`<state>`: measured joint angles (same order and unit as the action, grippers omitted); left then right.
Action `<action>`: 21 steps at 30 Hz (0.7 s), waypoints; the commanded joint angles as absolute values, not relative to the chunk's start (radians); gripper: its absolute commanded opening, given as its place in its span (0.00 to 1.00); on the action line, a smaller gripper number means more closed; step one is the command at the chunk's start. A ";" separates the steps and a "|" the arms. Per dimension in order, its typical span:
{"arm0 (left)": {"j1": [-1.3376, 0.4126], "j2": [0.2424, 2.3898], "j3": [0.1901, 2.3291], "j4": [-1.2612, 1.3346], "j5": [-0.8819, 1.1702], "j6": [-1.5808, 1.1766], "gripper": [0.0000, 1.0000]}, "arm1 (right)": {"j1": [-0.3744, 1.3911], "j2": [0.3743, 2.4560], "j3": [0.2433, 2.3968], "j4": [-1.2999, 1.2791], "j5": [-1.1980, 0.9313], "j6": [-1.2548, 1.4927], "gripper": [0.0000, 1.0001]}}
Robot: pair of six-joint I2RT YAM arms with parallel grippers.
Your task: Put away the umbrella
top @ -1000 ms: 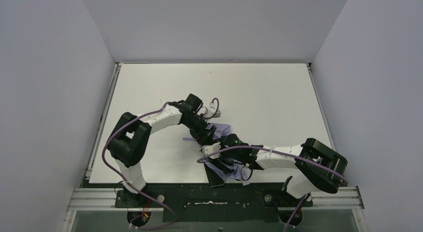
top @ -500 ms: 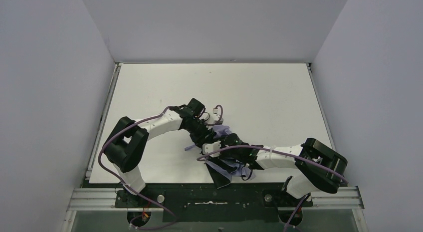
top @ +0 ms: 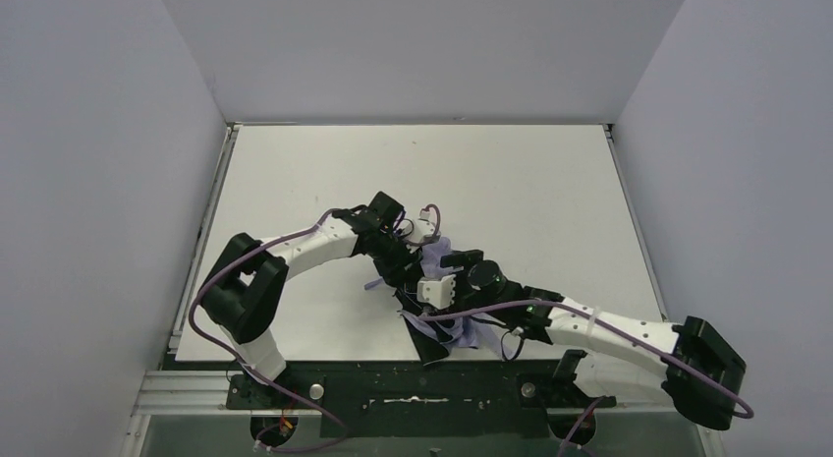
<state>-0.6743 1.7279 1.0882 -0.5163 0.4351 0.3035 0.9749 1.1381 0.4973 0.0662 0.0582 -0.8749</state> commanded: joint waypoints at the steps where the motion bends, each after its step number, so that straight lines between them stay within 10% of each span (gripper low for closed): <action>1: -0.673 1.669 1.098 -0.434 0.388 0.372 0.00 | 0.980 0.975 0.526 -0.120 0.010 -0.821 0.74; 21: -0.676 1.654 1.068 -0.380 0.380 0.522 0.00 | 0.891 0.857 0.617 -0.431 0.243 0.587 0.71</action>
